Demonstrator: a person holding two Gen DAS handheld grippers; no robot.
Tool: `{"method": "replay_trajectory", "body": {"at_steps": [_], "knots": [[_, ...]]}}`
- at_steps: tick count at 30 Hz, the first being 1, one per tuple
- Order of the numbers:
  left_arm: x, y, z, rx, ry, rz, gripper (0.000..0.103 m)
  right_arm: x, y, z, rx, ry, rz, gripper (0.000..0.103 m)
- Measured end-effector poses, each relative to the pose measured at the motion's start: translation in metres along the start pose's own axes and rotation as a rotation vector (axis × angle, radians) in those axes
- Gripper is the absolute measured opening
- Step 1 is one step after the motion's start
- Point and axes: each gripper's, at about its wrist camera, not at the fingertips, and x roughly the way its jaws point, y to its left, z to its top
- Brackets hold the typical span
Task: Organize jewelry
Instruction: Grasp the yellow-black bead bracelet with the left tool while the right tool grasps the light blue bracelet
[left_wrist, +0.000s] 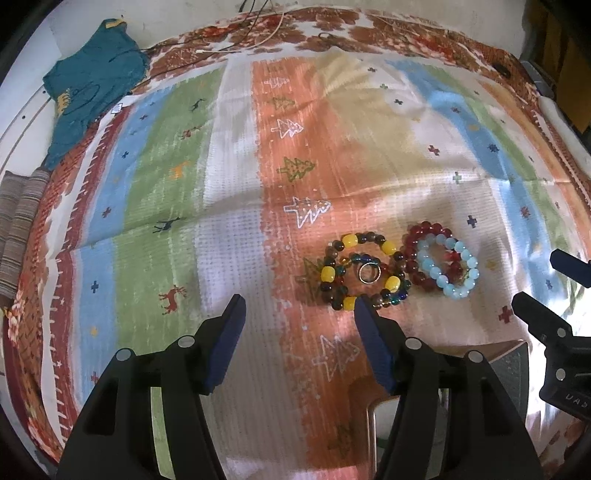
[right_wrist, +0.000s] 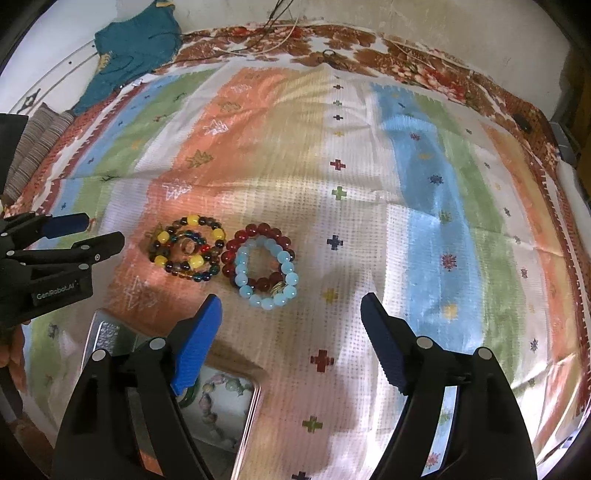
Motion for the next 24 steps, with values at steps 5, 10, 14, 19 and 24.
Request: {"method": "replay_trajectory", "body": {"at_steps": [5, 10, 14, 19, 24], "knots": [[0.013, -0.001, 0.004, 0.012, 0.019, 0.008, 0.061, 0.014, 0.0, 0.007, 0.009, 0.019, -0.007, 0.077], [0.025, 0.0, 0.009, 0.022, 0.043, 0.019, 0.061, 0.028, -0.004, 0.008, 0.013, 0.046, -0.019, 0.077], [0.033, -0.002, 0.012, 0.032, 0.058, 0.026, 0.061, 0.034, -0.008, 0.012, 0.026, 0.054, -0.005, 0.077], [0.043, -0.006, 0.015, 0.048, 0.07, 0.029, 0.061, 0.042, -0.006, 0.015, 0.023, 0.07, 0.0, 0.077], [0.053, -0.007, 0.016, 0.065, 0.085, 0.045, 0.061, 0.051, -0.004, 0.017, 0.01, 0.089, -0.008, 0.077]]}}
